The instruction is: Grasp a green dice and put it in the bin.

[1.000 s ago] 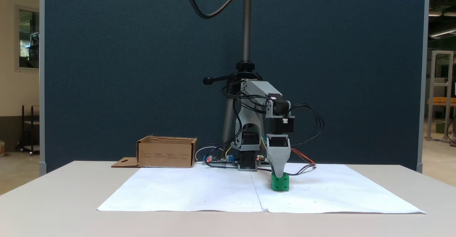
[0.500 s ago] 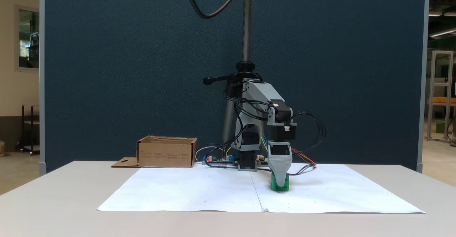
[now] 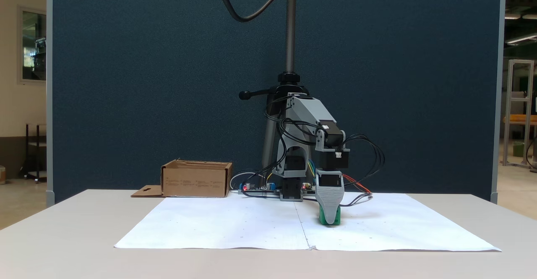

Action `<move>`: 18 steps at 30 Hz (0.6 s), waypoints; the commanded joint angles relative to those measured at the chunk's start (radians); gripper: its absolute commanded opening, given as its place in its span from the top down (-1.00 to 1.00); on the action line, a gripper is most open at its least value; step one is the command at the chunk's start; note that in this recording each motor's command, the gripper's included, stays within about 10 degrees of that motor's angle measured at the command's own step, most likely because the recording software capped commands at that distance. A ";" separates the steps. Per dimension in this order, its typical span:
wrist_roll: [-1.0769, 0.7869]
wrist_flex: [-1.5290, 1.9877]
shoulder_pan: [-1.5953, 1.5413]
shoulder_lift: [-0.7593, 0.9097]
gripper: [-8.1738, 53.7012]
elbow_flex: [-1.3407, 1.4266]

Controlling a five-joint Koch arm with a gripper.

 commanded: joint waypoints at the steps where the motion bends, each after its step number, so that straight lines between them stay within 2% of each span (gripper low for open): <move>1: 0.063 -0.008 -0.018 0.006 -0.54 -0.017; 4: 0.063 -0.009 -0.018 0.006 -0.52 -0.015; 7: 0.063 -0.011 -0.018 0.005 -0.36 -0.011; 12: 0.063 -0.011 -0.018 0.006 -0.24 0.009; 16: 0.064 -0.011 -0.017 0.008 -0.04 0.023; 18: 0.089 -0.002 -0.015 0.008 0.12 0.025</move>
